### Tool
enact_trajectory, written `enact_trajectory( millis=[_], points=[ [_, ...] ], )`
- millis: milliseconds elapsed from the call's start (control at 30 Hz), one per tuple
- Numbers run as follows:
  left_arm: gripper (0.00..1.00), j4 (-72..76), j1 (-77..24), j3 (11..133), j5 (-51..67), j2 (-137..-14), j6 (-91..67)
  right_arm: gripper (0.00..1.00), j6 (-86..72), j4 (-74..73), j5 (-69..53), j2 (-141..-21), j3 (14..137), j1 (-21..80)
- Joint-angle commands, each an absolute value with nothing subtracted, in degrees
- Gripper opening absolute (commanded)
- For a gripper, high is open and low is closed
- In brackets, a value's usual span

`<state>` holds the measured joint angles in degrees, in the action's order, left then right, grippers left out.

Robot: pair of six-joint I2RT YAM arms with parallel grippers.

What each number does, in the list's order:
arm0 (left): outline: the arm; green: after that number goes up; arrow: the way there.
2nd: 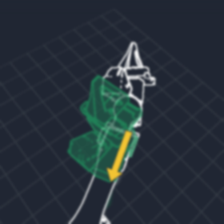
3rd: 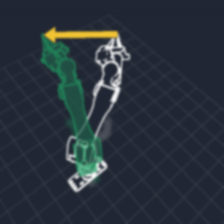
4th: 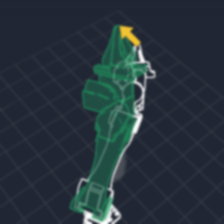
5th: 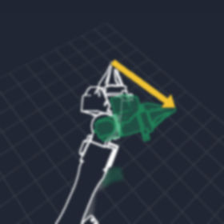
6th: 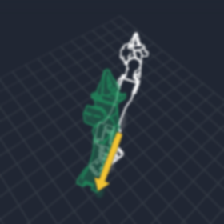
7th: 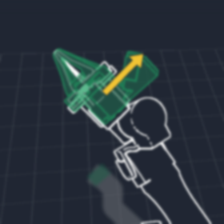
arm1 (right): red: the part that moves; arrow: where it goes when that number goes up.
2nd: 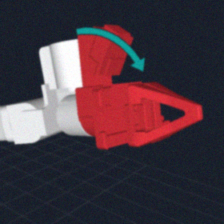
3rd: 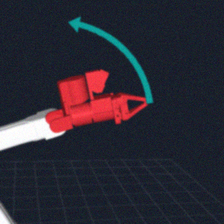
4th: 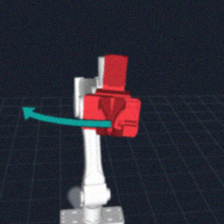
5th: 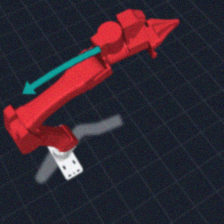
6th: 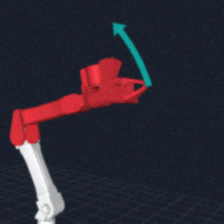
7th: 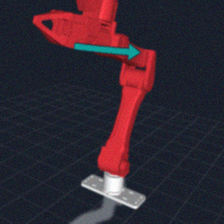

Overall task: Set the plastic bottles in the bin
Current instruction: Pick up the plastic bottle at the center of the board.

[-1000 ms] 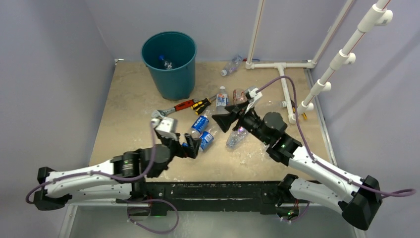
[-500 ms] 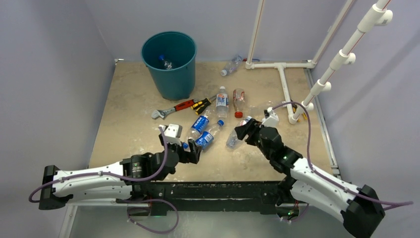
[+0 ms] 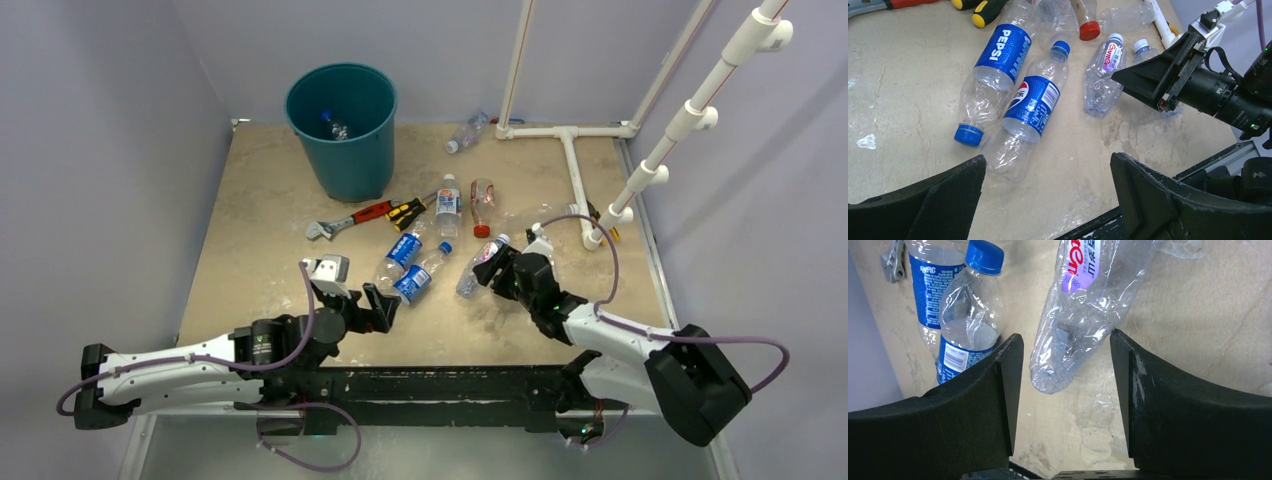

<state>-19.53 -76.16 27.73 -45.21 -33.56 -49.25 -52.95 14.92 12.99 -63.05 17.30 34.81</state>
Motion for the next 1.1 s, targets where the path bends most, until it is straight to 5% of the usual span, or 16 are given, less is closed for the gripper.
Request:
enact_trajectory(
  millis=[0,433,700,833,1067],
  points=[
    [0.94,-18.95,-76.24,27.25,-45.09,-33.40,-50.80,0.65,-53.61,20.91,11.77,-66.01,17.40,34.46],
    [0.92,-18.17,-76.23,26.34,-43.49,-33.31,-52.05,0.61,-54.46,26.23,12.16,-74.43,17.07,33.88],
    [0.91,-17.49,-76.29,26.90,-42.23,-33.97,-51.19,0.32,-52.93,28.58,9.92,-76.15,17.14,33.78],
    [0.91,-17.16,-76.29,28.15,-42.86,-33.62,-48.79,0.21,-49.23,28.79,8.27,-68.93,15.24,33.99],
    [0.94,-10.00,-76.20,33.99,-45.33,-34.11,-36.61,0.11,-35.44,31.24,-14.80,-45.25,12.15,38.85]
  ],
)
